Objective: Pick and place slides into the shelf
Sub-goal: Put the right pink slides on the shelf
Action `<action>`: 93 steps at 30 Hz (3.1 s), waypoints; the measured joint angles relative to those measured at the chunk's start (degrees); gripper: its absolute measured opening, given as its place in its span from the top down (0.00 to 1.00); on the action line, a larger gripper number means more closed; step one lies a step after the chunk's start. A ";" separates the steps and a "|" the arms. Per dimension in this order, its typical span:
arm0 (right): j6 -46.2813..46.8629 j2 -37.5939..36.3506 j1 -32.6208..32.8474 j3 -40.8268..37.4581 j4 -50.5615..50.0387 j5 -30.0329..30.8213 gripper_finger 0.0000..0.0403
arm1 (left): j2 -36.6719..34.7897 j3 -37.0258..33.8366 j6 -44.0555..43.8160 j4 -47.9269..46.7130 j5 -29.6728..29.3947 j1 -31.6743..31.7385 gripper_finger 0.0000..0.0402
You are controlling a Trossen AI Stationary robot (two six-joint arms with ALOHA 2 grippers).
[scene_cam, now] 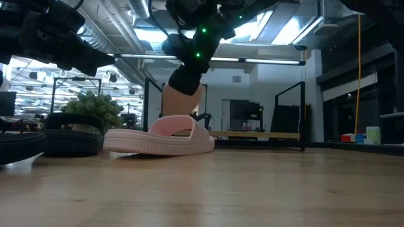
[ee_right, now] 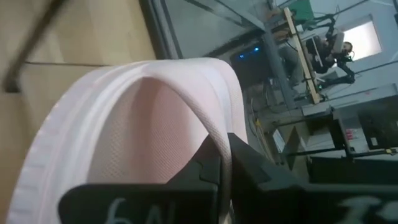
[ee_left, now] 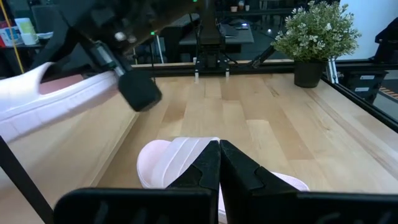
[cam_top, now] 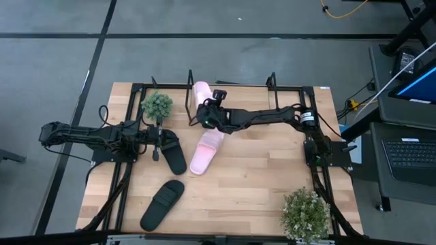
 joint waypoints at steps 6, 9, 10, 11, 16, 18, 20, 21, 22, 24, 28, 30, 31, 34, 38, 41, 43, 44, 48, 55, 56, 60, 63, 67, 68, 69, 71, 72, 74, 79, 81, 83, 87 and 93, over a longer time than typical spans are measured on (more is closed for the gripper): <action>-2.33 1.39 -1.31 0.02 0.73 -0.90 0.97 | -0.02 0.00 0.00 0.00 0.00 0.00 1.00; -2.51 2.26 -1.60 0.00 1.57 -1.93 0.97 | -0.02 0.00 0.00 0.00 -0.02 -0.02 1.00; -2.52 2.44 -1.60 0.01 1.83 -1.89 0.97 | -0.01 0.00 0.01 -0.01 -0.02 -0.02 1.00; -2.53 2.59 -1.60 0.01 1.73 -1.81 0.97 | 0.00 0.00 0.01 -0.04 -0.02 0.00 1.00; -3.82 3.26 -1.76 0.00 2.80 -1.90 0.97 | 0.00 0.00 0.02 0.00 -0.04 0.00 1.00; -3.91 3.26 -1.86 0.02 3.31 -1.87 0.97 | -0.01 0.00 0.02 0.00 -0.07 -0.01 1.00; -4.01 3.26 -2.16 0.02 3.75 -1.88 0.97 | -0.01 0.00 0.02 0.00 -0.09 -0.01 1.00; -4.07 3.26 -2.27 0.00 3.99 -1.90 0.97 | -0.02 0.00 0.02 0.02 -0.11 0.00 1.00; -4.14 3.26 -2.44 0.02 4.39 -1.90 0.97 | 0.00 0.00 0.02 0.00 -0.13 0.00 1.00; -4.18 3.26 -2.75 0.02 4.84 -2.75 0.97 | -0.02 0.00 0.02 0.02 -0.15 0.00 1.00; -4.01 3.26 -3.38 0.02 5.60 -6.52 0.97 | -0.02 0.00 0.02 0.02 -0.15 -0.02 1.00; -4.15 3.55 -3.52 0.07 6.90 -6.54 0.97 | -0.01 0.00 0.01 0.02 -0.15 0.00 1.00; -4.31 3.67 -3.69 0.07 6.76 -6.66 0.97 | 0.00 0.00 0.00 0.00 -0.15 -0.02 1.00; -5.09 4.68 -3.80 0.07 6.74 -6.73 0.97 | 0.00 0.00 0.00 0.01 -0.14 -0.01 1.00; -5.57 5.62 -3.61 0.07 6.50 -5.85 0.97 | 0.00 0.00 0.00 0.00 -0.13 -0.02 1.00; -8.42 5.66 -3.21 0.07 6.58 -2.39 0.97 | 0.00 0.00 0.00 0.00 -0.13 -0.02 1.00; -10.33 5.66 -2.93 0.08 6.51 0.05 0.97 | -0.02 0.00 0.01 0.00 -0.13 -0.01 1.00; -11.64 5.66 -2.84 0.10 6.18 1.08 0.97 | -0.02 0.00 0.01 0.00 -0.13 -0.02 1.00; -12.97 5.64 -2.85 0.45 6.54 1.75 0.97 | 0.00 0.00 0.00 0.00 -0.13 0.00 1.00; -12.72 5.64 -2.78 0.44 6.51 1.32 0.97 | -0.02 0.00 -0.04 0.00 -0.13 -0.02 1.00; -12.72 5.64 -2.87 0.44 6.35 1.28 0.97 | 0.00 0.00 -0.04 0.00 -0.13 -0.02 1.00; -12.65 5.64 -3.13 0.46 6.23 -0.58 0.97 | -0.01 0.00 -0.07 0.00 -0.13 -0.02 1.00; -12.64 5.83 -3.13 0.44 7.16 -1.66 0.97 | 0.00 0.00 -0.07 0.00 -0.13 -0.02 1.00; -12.69 6.32 -3.40 0.45 6.99 -1.85 0.97 | 0.00 0.00 -0.13 0.00 -0.13 0.00 1.00; -12.68 6.36 -3.49 0.44 6.60 -2.01 0.97 | -0.02 0.00 -0.29 0.00 -0.13 -0.02 1.00; -12.65 6.36 -3.57 0.44 6.48 -2.47 0.97 | -0.02 0.00 -0.28 0.00 -0.13 -0.01 1.00; -12.63 6.36 -3.66 0.45 6.58 -3.78 0.97 | 0.00 0.00 -0.29 0.00 -0.12 -0.02 1.00; -12.64 6.36 -3.66 0.45 6.57 -4.30 0.97 | -0.02 0.00 -0.35 0.00 -0.13 -0.01 1.00; -12.66 6.36 -3.66 0.46 6.59 -4.61 0.97 | 0.00 0.00 -0.40 0.00 -0.11 0.00 1.00; -12.64 6.36 -3.68 0.45 5.48 -8.79 0.97 | -0.01 0.00 -0.44 0.00 -0.11 -0.02 1.00; -12.63 6.36 -3.68 0.46 5.10 -10.85 0.97 | 0.00 0.00 -0.44 0.00 -0.11 0.00 1.00; -12.63 6.36 -3.68 0.44 4.77 -12.19 0.97 | -0.02 0.00 -0.45 0.00 -0.10 -0.02 1.00; -12.63 6.36 -3.65 0.45 4.72 -12.71 0.97 | 0.00 0.00 -0.46 0.00 -0.10 -0.02 1.00; -12.61 6.36 -3.66 0.44 3.33 -14.28 0.94 | 0.00 0.00 -0.48 0.00 -0.09 -0.01 1.00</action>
